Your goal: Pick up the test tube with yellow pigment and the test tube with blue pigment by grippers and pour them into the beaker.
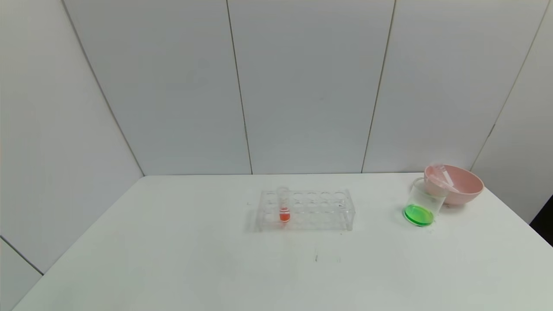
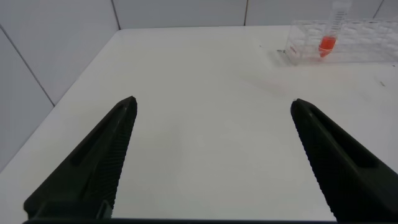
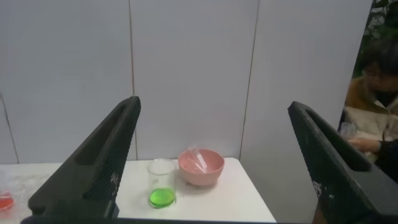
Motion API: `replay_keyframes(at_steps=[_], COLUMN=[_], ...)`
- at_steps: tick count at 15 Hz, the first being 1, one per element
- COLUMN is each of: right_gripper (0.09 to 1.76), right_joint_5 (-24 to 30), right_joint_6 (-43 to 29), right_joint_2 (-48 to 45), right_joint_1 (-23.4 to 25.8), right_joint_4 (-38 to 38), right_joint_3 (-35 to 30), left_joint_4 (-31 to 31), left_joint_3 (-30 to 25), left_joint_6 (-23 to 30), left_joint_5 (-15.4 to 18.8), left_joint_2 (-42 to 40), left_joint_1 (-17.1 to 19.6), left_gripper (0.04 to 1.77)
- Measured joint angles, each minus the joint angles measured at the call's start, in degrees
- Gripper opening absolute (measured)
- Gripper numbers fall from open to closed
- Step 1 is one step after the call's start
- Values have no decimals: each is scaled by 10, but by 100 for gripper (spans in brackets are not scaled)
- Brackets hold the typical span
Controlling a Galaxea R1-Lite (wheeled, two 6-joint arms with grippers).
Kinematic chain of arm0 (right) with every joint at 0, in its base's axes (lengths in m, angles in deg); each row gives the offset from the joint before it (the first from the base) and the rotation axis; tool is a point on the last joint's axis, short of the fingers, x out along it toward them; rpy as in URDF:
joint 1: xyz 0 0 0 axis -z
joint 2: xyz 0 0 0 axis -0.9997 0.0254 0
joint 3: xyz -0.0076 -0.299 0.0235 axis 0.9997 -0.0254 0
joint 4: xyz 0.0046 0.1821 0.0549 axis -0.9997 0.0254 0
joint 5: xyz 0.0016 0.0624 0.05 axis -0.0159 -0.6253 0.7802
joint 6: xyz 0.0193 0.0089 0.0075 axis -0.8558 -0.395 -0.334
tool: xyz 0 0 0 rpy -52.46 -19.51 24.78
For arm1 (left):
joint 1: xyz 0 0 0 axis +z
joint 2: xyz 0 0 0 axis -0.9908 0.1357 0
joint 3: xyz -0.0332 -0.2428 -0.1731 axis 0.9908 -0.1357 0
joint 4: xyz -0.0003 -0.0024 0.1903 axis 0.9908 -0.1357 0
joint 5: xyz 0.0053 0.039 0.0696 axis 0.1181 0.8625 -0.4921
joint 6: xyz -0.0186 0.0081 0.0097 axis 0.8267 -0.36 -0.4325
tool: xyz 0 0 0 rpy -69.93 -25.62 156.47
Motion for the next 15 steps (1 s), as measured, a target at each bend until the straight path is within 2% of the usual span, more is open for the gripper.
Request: replay_keyframes(at_steps=[5,7,9,11,15], right_gripper=[170,170,170,170,170], right_joint_5=[82,84,65,50,101], right_joint_6=[5,5,2,-15,-56], right_joint_2=[-158,-185,-197,-202,-203], right_joint_1=[19,20,21,21,21], right_joint_4=[20,14,24,93,195], right_joint_3=[-120,-180,-236,-260,-265], left_joint_4=[0,0,0,0,0], left_joint_3=[0,0,0,0,0], left_joint_6=[0,0,0,0,0], left_joint_5=[0,0,0,0,0], left_joint_2=[0,0,0,0,0], left_joint_1=[0,0,0,0,0], left_gripper=[176,176,176,176,176])
